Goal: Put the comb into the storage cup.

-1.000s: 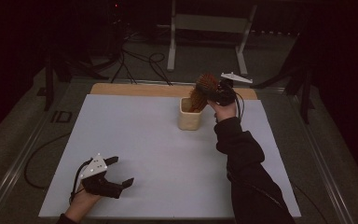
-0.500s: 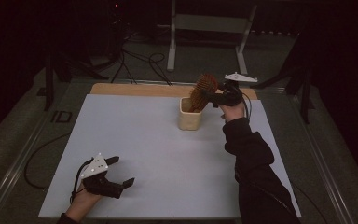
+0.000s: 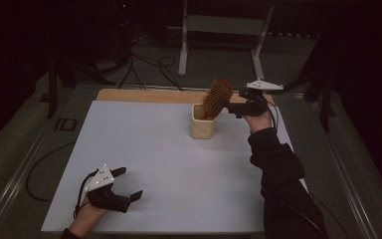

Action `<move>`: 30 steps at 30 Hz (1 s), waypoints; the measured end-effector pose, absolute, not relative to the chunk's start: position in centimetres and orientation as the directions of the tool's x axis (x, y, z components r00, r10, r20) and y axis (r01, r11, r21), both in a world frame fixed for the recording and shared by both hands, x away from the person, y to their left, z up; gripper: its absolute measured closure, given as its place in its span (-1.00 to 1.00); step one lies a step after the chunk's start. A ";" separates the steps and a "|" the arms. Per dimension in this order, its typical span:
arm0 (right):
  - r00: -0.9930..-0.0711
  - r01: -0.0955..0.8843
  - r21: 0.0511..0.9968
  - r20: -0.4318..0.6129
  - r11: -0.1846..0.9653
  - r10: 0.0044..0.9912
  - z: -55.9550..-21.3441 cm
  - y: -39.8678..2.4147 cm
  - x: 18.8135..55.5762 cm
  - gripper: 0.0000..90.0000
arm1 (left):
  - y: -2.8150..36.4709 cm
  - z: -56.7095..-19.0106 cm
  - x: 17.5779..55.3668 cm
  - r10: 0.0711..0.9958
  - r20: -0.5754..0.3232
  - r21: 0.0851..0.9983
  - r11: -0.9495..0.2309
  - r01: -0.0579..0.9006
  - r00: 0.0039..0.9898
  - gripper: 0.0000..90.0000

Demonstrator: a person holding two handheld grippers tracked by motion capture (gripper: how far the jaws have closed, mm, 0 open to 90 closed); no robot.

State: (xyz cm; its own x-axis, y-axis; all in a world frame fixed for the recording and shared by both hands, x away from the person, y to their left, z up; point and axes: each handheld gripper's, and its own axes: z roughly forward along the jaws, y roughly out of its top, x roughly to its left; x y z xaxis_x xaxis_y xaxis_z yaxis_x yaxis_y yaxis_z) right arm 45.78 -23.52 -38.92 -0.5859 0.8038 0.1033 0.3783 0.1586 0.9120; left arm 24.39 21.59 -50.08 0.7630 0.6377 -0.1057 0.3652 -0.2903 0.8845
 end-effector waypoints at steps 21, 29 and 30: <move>-0.657 0.388 0.900 0.120 0.198 0.744 -40.9 -25.0 40.9 -0.79 | 21.4 -50.0 24.3 0.633 -0.103 0.884 -0.295 0.362 0.768 -1.00; -0.692 0.386 0.897 0.126 0.216 0.711 -42.3 -25.6 38.8 -0.80 | 21.5 -50.0 24.3 0.633 -0.105 0.885 -0.292 0.363 0.767 -1.00; -0.697 0.385 0.898 0.131 0.214 0.705 -42.5 -25.7 38.6 -0.80 | 21.4 -50.0 24.3 0.634 -0.103 0.884 -0.295 0.362 0.766 -1.00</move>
